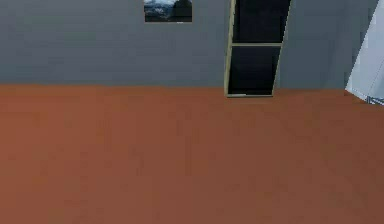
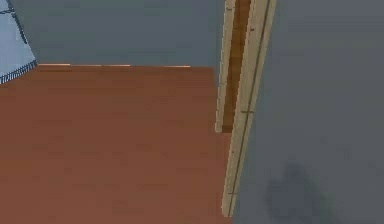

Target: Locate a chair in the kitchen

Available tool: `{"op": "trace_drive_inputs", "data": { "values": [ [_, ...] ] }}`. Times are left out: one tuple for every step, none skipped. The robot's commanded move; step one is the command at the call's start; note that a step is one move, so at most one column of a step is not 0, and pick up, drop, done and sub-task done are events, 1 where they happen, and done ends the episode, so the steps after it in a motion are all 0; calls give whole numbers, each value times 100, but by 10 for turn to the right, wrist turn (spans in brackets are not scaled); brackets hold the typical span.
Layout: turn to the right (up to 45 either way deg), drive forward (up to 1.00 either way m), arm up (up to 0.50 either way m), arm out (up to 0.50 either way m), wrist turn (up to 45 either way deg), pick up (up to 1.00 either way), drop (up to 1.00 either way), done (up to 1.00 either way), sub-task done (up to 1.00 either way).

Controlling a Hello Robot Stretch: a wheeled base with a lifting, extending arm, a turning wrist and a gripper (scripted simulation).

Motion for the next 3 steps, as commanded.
{"op": "trace_drive_inputs", "data": {
  "values": [
    [0,15,0,0,0,0,0,0,0],
    [-450,0,0,0,0,0,0,0,0],
    [-300,0,0,0,0,0,0,0,0]
  ]
}}
